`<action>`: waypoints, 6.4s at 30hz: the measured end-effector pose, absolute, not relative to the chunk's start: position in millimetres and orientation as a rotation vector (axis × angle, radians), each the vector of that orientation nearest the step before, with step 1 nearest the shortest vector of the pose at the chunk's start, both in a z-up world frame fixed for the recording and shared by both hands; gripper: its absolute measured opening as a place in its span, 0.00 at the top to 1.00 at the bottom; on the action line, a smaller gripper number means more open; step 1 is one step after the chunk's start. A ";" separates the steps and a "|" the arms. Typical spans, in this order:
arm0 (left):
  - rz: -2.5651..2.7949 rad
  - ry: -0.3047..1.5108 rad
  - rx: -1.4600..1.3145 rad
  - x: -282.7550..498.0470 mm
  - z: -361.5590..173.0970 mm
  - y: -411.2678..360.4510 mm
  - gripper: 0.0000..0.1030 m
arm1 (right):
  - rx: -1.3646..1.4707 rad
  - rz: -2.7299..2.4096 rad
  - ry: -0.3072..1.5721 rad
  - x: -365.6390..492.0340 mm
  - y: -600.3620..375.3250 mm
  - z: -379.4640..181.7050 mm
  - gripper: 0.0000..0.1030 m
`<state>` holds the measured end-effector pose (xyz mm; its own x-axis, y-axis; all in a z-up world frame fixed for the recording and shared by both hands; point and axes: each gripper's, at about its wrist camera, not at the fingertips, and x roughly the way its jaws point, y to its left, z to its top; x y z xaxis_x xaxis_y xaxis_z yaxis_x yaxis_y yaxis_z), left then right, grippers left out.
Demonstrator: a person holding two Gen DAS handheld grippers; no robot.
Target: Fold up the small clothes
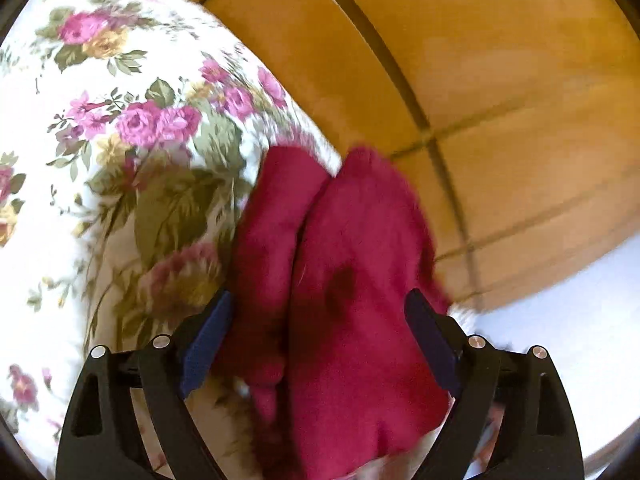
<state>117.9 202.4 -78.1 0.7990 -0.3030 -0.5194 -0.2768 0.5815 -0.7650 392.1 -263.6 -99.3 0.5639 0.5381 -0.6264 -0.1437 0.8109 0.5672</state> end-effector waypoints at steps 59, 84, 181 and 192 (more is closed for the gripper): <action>0.015 0.814 -0.657 18.3 -53.1 191.2 0.74 | 0.158 0.321 1.019 253.6 -315.5 -54.4 0.50; 0.094 0.891 -0.096 264.5 -61.9 83.2 0.52 | 0.072 0.406 0.963 371.7 -197.2 -127.9 0.74; 0.050 0.806 -0.804 119.8 -102.0 168.7 0.43 | -0.338 0.422 1.067 221.4 -168.4 -138.7 0.02; 0.039 0.772 -0.770 117.2 -65.7 144.6 0.74 | -0.303 0.424 1.100 224.8 -173.0 -134.7 0.02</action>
